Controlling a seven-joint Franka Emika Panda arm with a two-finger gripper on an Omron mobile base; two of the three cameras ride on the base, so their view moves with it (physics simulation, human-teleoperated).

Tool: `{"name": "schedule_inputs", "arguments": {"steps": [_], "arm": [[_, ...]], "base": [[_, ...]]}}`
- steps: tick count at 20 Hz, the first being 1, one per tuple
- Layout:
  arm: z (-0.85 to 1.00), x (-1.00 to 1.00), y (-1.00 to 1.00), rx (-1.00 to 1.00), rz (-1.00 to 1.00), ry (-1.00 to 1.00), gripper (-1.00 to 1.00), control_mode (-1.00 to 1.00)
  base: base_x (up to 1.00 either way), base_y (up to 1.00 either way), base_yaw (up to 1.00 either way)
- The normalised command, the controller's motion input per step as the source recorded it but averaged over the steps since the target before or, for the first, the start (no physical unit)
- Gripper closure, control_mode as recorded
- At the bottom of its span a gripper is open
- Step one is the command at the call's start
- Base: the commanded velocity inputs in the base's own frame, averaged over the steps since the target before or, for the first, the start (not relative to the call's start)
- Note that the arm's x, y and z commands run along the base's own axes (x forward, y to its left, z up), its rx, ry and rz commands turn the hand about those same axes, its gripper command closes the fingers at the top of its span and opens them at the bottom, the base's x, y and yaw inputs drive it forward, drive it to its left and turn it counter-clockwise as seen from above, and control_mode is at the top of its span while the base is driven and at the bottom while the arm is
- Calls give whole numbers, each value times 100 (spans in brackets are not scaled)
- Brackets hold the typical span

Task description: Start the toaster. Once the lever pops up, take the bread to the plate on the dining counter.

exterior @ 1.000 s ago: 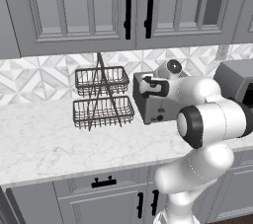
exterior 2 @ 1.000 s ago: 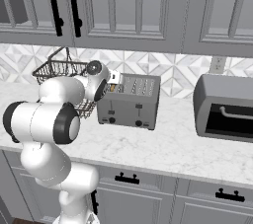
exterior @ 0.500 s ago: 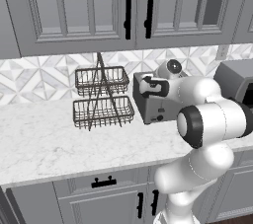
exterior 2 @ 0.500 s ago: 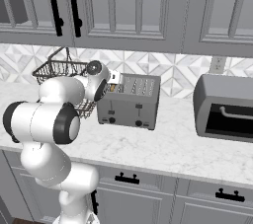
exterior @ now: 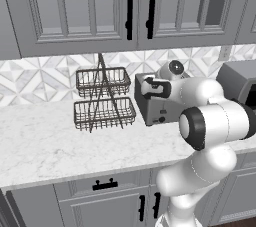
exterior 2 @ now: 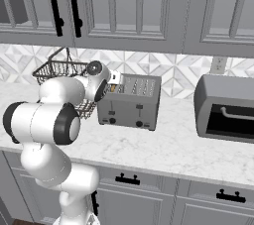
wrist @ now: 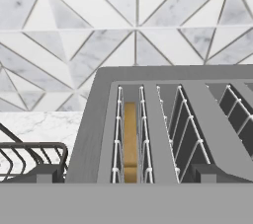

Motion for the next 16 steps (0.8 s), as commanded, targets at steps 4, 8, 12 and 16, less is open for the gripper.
{"name": "schedule_inputs", "arguments": {"steps": [4,8,12,16], "arm": [[0,0,0,0,0,0,-100,-100],[0,0,0,0,0,0,-100,-100],[0,0,0,0,0,0,-100,-100],[0,0,0,0,0,0,-100,-100]], "base": [[0,0,0],[0,0,0],[0,0,0],[0,0,0]]}}
